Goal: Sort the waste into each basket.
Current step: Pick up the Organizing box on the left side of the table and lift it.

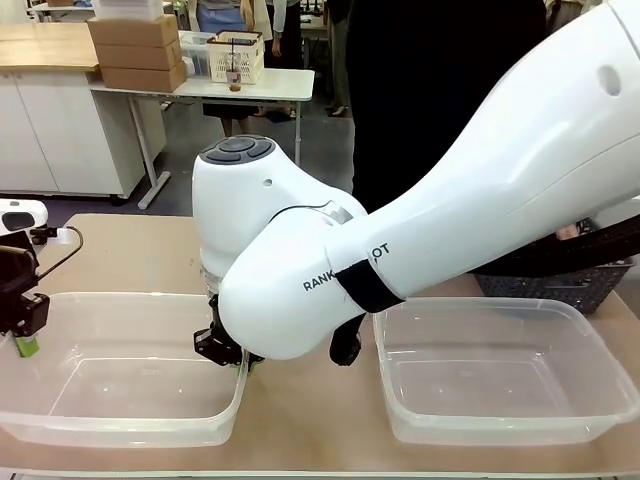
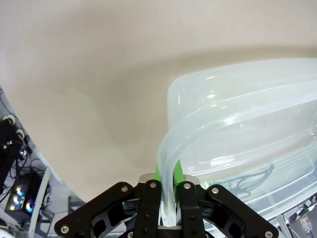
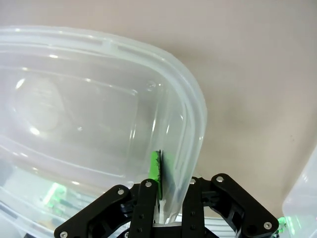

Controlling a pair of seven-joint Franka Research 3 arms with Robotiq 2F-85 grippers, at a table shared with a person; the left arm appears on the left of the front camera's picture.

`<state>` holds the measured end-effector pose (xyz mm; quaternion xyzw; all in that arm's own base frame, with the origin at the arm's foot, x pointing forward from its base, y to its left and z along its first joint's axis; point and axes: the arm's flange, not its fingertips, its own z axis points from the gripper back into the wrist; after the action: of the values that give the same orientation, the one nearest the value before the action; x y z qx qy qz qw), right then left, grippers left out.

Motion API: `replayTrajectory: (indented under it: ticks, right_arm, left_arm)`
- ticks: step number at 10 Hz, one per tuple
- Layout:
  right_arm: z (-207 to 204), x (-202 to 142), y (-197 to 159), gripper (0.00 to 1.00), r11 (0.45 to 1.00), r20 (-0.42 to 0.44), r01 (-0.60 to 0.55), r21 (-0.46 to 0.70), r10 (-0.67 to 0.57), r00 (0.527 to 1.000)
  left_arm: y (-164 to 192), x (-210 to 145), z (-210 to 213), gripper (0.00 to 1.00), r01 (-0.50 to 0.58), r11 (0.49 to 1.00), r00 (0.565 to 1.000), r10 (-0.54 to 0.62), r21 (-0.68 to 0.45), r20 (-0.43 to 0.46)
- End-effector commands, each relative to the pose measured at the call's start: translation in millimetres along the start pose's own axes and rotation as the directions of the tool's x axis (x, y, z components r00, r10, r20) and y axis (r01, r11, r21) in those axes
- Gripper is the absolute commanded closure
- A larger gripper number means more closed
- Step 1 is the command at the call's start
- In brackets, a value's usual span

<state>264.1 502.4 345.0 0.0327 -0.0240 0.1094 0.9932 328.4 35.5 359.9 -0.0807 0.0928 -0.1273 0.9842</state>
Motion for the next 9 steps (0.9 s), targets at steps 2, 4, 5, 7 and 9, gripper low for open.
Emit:
replayTrajectory:
  ticks: [2, 4, 5, 7, 9]
  right_arm:
    - [-10.9, 3.7, -6.8, 1.00, 0.999, -0.012, 0.014, -0.043, -0.014, 1.000]
    - [16.2, 8.8, -20.6, 1.00, 0.998, -0.042, 0.021, -0.062, -0.024, 0.999]
    - [38.7, 11.6, -30.2, 1.00, 0.996, -0.041, 0.024, -0.087, -0.028, 0.999]
    - [103.4, 10.0, -42.1, 1.00, 0.988, -0.049, 0.023, -0.151, -0.031, 0.998]
    - [161.8, 10.6, -53.4, 1.00, 0.968, -0.098, 0.018, -0.249, -0.044, 0.994]
  left_arm:
    - [-17.9, -53.0, -43.0, 1.00, -0.022, 1.000, 0.997, 0.020, 0.016, 0.070]
    - [-24.1, -58.0, -3.3, 1.00, -0.118, 0.993, 0.986, 0.120, -0.027, 0.111]
    - [-30.9, -61.8, 24.1, 1.00, -0.138, 0.990, 0.978, 0.139, -0.014, 0.155]
    - [-43.1, -63.5, 77.6, 1.00, -0.173, 0.985, 0.968, 0.170, 0.000, 0.184]
    - [-55.2, -57.6, 126.1, 1.00, -0.224, 0.974, 0.942, 0.225, -0.033, 0.249]
